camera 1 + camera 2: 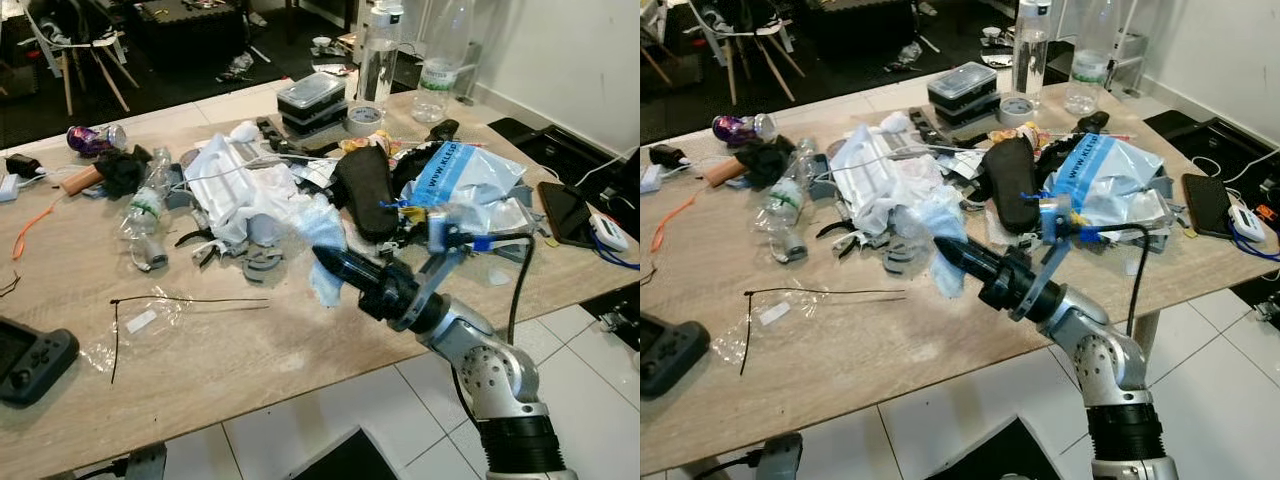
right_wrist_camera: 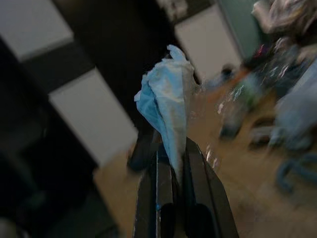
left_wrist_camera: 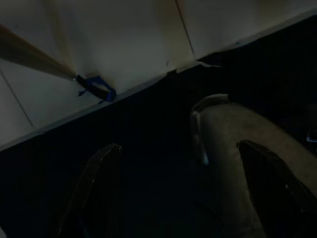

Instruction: Picking trash to rubbish bin

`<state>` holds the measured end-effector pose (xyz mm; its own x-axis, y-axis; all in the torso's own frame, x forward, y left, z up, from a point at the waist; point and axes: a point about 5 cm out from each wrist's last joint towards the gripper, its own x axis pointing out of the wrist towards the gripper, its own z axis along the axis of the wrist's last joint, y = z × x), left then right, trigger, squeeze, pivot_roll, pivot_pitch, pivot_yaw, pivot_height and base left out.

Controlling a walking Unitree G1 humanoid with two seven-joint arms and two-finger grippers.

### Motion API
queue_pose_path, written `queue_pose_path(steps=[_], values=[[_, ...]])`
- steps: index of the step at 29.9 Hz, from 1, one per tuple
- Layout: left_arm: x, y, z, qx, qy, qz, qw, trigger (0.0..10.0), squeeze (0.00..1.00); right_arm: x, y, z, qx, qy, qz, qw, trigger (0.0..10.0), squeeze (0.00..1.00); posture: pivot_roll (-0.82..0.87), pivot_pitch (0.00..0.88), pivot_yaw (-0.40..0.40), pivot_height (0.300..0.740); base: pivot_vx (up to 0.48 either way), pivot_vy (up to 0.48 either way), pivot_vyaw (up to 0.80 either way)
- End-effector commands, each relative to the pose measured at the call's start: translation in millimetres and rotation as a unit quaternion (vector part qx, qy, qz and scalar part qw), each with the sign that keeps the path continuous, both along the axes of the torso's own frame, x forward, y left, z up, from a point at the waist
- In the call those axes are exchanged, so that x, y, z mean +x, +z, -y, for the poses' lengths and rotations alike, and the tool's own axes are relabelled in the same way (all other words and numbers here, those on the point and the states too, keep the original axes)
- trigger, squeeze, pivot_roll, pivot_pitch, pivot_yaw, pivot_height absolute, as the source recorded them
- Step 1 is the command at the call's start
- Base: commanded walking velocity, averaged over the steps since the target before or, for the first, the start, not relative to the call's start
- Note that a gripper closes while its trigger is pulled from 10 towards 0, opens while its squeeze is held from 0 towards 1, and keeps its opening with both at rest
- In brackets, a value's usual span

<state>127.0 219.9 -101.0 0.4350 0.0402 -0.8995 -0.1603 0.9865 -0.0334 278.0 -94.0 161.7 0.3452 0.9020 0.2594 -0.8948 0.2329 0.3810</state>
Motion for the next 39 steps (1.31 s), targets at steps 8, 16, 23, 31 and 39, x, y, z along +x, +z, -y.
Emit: queue_pose_path(steps=[8,16,23,31,39], values=[[-8.4,-4,6.6,-0.001,-0.009,-0.018,1.000,10.0,0.00,-13.5,-36,-14.2,-0.094,0.047,-0.032,0.994,10.0,0.00,0.04,0.051,0.003,0.740,-0.393,0.000,0.00],[-13.1,-6,9.8,-0.003,-0.007,-0.023,1.000,10.0,0.00,-17.1,-98,-6.8,-0.260,0.039,-0.078,0.962,10.0,0.00,0.06,0.047,-0.012,0.740,-0.389,0.000,0.00],[-14.9,-7,10.8,-0.004,-0.003,-0.024,1.000,10.0,0.00,-18.7,-167,29.8,-0.395,-0.103,-0.191,0.893,10.0,0.00,0.07,0.048,-0.021,0.740,-0.391,0.000,0.00],[-18.2,-7,10.2,-0.003,-0.001,-0.025,1.000,10.0,0.00,-76.4,-231,90.0,-0.493,-0.251,-0.341,0.760,10.0,0.00,0.09,0.050,-0.027,0.740,-0.389,0.000,0.00],[-20.6,-8,8.8,-0.002,-0.002,-0.027,1.000,10.0,0.00,-143.2,-262,110.5,-0.512,-0.294,-0.440,0.676,10.0,0.00,0.10,0.049,-0.027,0.740,-0.379,0.000,0.00]])
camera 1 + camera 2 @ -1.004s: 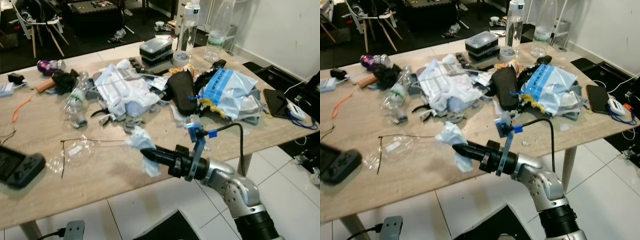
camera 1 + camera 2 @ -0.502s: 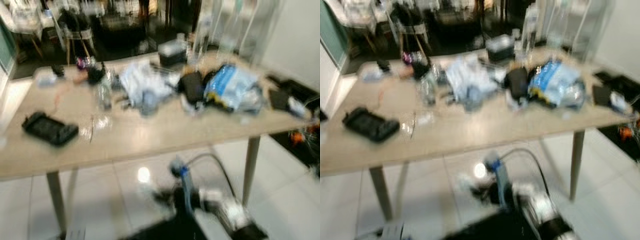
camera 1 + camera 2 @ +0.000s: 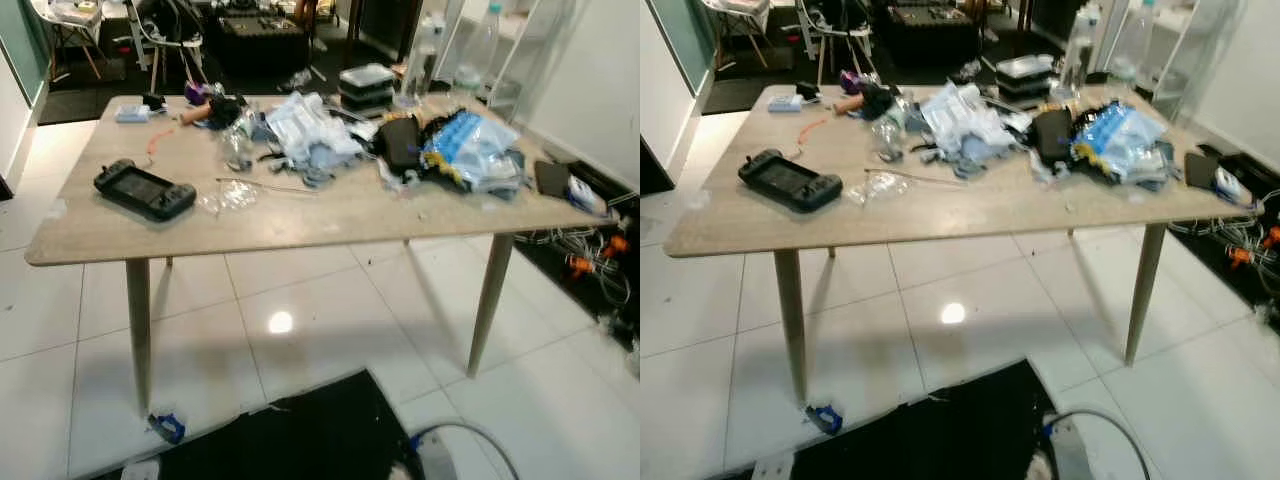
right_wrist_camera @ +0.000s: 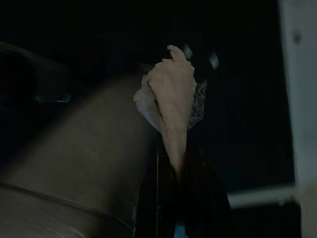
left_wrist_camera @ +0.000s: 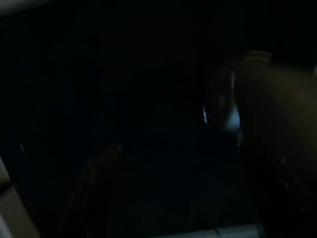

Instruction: Picking trash to rubbish bin

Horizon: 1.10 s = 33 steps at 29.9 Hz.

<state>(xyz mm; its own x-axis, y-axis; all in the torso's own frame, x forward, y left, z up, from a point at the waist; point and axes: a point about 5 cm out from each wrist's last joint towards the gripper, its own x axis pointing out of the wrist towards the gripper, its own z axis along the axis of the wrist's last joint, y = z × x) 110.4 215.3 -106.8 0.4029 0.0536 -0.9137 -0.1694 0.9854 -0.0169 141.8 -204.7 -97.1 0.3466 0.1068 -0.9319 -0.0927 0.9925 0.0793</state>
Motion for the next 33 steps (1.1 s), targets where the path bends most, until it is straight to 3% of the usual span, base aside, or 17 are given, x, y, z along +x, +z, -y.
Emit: queue_pose_path(steps=[1,7,33], values=[[-3.9,-2,4.1,-0.008,-0.006,-0.009,1.000,10.0,0.00,-7.1,-3,-0.2,-0.003,-0.014,-0.007,1.000,10.0,0.00,0.10,0.049,-0.027,0.740,-0.371,0.000,0.00],[-2.4,-2,5.7,-0.009,-0.010,-0.007,1.000,10.0,0.00,-42.4,-14,4.4,-0.036,-0.021,-0.055,0.998,10.0,0.00,0.10,0.048,-0.021,0.740,-0.286,0.000,0.00],[3.0,0,6.4,-0.001,-0.035,-0.006,0.999,10.0,0.00,-33.4,-12,1.6,-0.053,0.013,-0.040,0.998,10.0,0.00,0.11,0.032,-0.022,0.740,0.000,0.000,-0.75]])
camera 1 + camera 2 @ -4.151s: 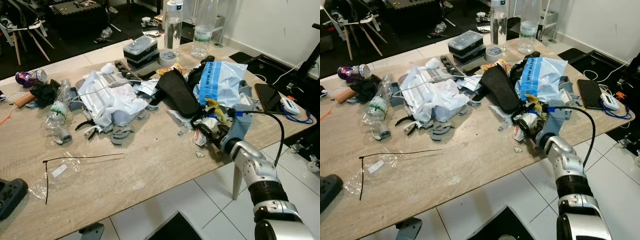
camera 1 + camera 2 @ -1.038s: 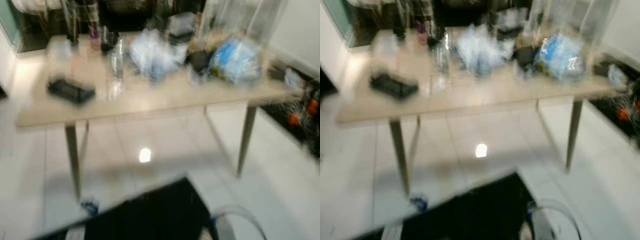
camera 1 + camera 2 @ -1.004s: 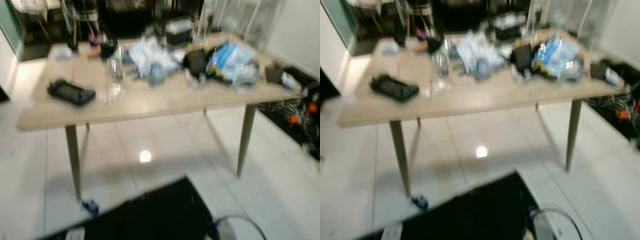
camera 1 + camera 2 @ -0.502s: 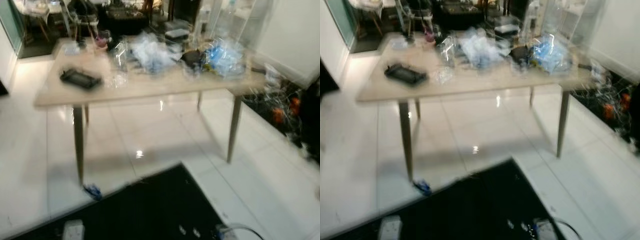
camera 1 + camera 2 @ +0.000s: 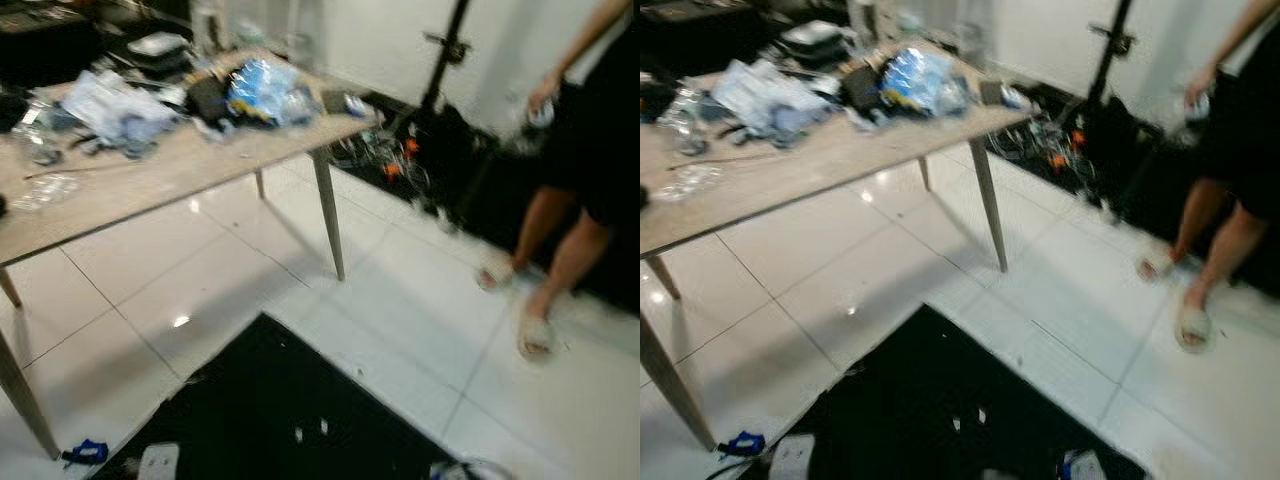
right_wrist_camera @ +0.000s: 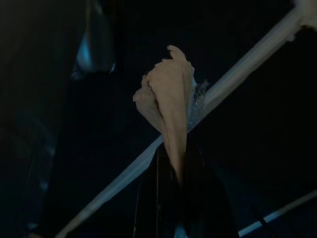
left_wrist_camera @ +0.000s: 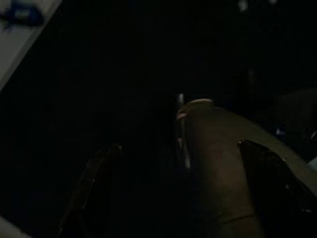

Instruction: Picking trash to rubbish bin

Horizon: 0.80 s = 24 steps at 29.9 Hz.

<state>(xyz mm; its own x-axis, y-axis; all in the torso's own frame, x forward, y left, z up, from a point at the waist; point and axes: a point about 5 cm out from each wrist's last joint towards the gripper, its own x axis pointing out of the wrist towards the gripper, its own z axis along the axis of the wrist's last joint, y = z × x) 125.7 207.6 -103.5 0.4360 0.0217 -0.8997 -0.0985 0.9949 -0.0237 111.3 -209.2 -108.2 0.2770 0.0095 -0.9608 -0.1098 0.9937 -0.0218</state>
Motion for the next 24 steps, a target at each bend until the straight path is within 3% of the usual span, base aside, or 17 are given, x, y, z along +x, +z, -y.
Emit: queue_pose_path(steps=[1,24], values=[[-12.2,-3.7,-1.4,0.001,-0.001,-0.022,1.000,10.0,0.00,-3.0,-1.3,-2.9,0.001,0.004,-0.004,1.000,10.0,0.00,0.11,0.032,-0.022,0.740,0.000,0.000,-0.78],[-12.9,-4.8,3.9,-0.003,-0.009,-0.025,1.000,10.0,0.00,0.2,-0.9,-4.0,-0.010,0.014,0.003,1.000,10.0,0.00,0.10,0.038,-0.015,0.740,0.000,0.000,-0.78]])
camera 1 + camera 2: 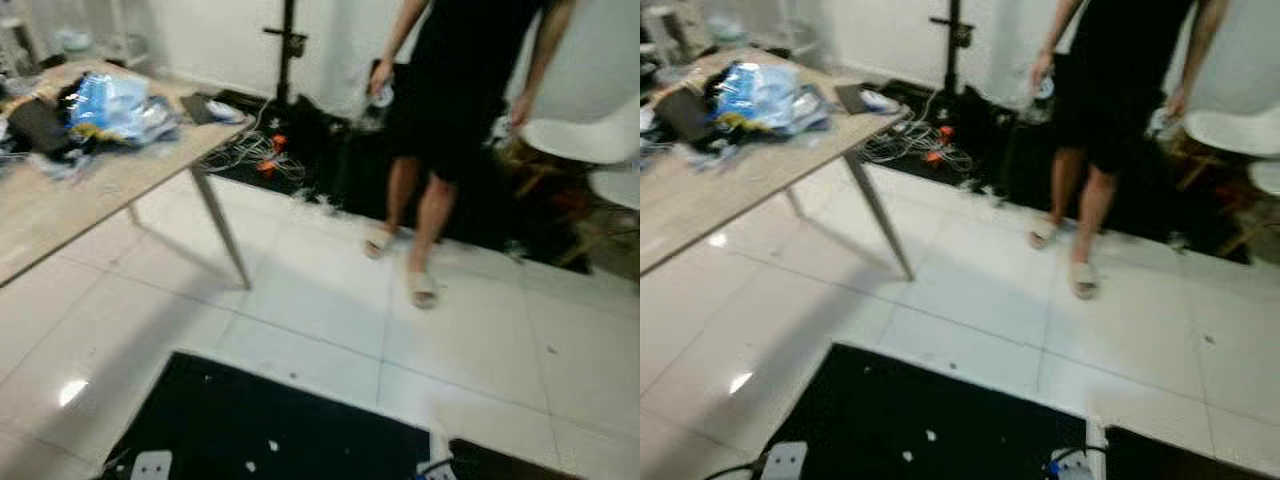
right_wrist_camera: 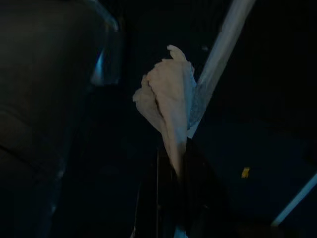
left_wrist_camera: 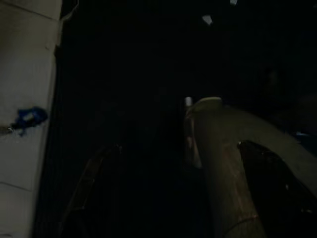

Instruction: Picking trash to rubbish bin

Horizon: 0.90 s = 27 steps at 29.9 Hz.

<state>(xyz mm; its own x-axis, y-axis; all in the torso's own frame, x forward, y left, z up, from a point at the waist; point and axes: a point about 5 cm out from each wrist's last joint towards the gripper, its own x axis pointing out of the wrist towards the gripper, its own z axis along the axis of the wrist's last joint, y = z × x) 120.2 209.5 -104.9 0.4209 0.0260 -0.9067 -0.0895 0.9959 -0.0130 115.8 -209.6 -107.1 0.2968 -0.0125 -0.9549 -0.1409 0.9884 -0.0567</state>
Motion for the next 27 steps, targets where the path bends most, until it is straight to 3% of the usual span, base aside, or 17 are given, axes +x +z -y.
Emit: queue_pose_path(steps=[1,27], values=[[-7.3,-3.4,5.9,-0.008,-0.005,-0.016,1.000,10.0,0.00,-4.1,-1.9,-4.3,0.006,-0.002,-0.006,1.000,10.0,0.00,0.10,0.038,-0.015,0.740,0.000,0.000,-0.78],[-4.9,-3.0,7.5,-0.006,-0.011,-0.014,1.000,10.0,0.00,2.1,-0.9,-9.0,0.008,0.013,0.002,1.000,10.0,0.00,0.11,0.037,-0.020,0.740,0.000,0.000,-0.78]])
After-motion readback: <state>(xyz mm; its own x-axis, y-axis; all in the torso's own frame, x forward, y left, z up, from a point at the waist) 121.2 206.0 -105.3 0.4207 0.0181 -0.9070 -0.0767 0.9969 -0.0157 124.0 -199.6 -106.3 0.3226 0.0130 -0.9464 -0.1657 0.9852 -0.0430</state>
